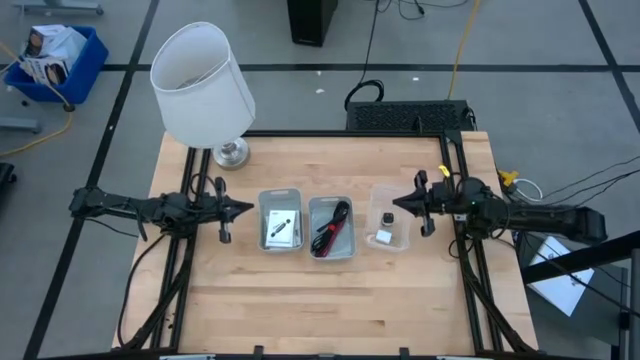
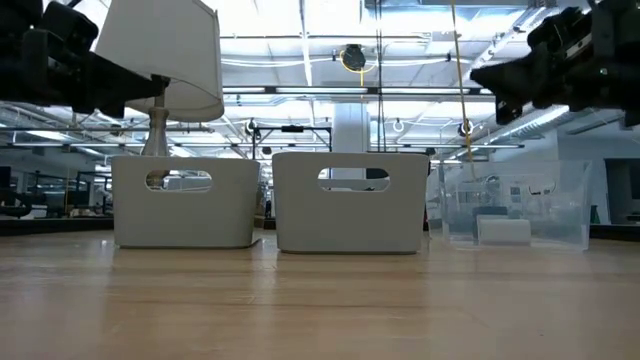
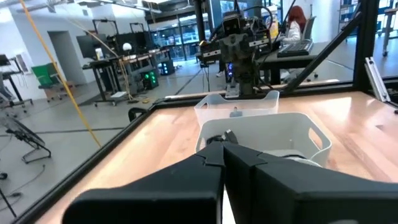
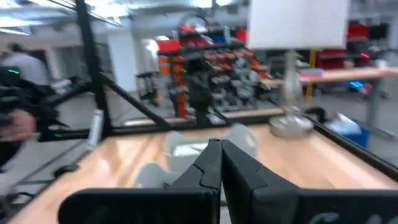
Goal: Pick and place items into bin
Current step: Return to Home Position
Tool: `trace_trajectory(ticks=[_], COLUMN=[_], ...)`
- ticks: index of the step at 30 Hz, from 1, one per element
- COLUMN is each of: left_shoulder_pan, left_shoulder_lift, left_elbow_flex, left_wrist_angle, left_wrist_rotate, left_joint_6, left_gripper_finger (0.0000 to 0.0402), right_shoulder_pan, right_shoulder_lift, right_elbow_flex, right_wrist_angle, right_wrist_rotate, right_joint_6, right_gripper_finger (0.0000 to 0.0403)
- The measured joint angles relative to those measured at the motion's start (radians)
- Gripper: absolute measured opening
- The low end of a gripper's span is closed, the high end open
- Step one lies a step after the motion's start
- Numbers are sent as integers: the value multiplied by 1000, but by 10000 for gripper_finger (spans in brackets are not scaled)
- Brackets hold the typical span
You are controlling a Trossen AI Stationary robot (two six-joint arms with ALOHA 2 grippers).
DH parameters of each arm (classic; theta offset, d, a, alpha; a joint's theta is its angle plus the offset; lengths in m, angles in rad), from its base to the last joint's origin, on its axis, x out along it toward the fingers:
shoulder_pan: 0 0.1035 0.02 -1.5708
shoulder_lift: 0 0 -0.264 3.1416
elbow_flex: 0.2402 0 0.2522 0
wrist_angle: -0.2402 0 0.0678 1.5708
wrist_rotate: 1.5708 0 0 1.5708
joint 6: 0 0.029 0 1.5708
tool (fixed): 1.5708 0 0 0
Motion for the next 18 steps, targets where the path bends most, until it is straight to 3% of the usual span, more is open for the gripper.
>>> trace_trajectory(ticks=[10, 18], left_shoulder_pan=[0, 0], left_shoulder_lift=[0, 0], left_elbow_flex=[0, 0], left_wrist_angle=[-31, -32], left_wrist_rotate=[-52, -54], left_joint_6=[-10, 5], left_gripper_finger=[5, 4], right_shoulder_pan=[1, 1], right_shoulder_lift=[-143, -165], right_elbow_flex=[0, 0], right_wrist_angle=[-205, -285], right_wrist_rotate=[147, 144], right_joint_6=[-46, -51], right_gripper_finger=[0, 0])
